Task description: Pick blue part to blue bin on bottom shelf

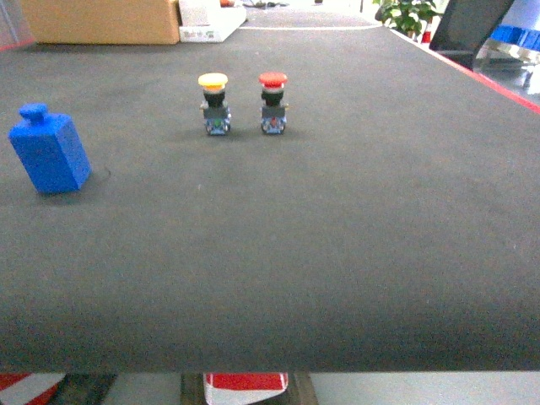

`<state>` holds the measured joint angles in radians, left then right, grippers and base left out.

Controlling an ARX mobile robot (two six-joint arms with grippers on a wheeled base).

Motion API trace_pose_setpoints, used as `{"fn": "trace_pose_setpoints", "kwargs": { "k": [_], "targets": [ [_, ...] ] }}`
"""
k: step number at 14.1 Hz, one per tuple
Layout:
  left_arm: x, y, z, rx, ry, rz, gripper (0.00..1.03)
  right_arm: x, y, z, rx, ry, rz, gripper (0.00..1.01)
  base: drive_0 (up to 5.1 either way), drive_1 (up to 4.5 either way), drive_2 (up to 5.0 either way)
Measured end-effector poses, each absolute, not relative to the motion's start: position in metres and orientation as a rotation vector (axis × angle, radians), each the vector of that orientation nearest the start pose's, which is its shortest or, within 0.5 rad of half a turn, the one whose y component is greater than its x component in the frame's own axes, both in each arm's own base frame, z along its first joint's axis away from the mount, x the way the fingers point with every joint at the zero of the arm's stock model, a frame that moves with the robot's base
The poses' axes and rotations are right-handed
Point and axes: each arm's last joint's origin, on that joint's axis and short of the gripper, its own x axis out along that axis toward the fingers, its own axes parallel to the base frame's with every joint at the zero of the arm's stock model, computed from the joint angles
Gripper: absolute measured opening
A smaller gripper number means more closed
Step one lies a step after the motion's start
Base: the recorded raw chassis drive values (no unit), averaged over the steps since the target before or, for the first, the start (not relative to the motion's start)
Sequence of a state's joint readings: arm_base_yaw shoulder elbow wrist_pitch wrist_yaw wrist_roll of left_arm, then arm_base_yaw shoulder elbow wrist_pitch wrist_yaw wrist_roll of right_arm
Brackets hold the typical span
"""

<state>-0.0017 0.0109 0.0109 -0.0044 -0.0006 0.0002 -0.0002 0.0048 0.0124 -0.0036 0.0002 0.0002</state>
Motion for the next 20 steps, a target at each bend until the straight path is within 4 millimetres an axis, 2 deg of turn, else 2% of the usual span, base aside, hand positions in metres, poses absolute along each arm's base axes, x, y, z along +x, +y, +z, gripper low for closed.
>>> {"fn": "trace_pose_setpoints", "kwargs": {
  "k": [16, 18, 19, 20],
  "targets": [
    [0.098, 0.000, 0.165, -0.002, 0.012, 0.005, 0.98, 0.097, 0.000, 0.167, 0.001, -0.002, 0.000, 0.98, 0.0, 0.03, 0.0],
    [0.112, -0.002, 0.161, 0.000, 0.139, 0.189, 0.98, 0.097, 0.000, 0.167, 0.000, -0.004, 0.001, 0.98, 0.0, 0.00, 0.0],
    [0.127, -0.003, 0.162, 0.008, 0.127, 0.216, 0.98, 0.097, 0.000, 0.167, 0.000, -0.003, 0.000, 0.98, 0.0, 0.00, 0.0],
    [0.145, -0.009, 0.165, 0.011, 0.123, 0.169, 0.98, 0.097, 0.000, 0.167, 0.000, -0.002, 0.000, 0.98, 0.0, 0.00, 0.0]
  ]
}}
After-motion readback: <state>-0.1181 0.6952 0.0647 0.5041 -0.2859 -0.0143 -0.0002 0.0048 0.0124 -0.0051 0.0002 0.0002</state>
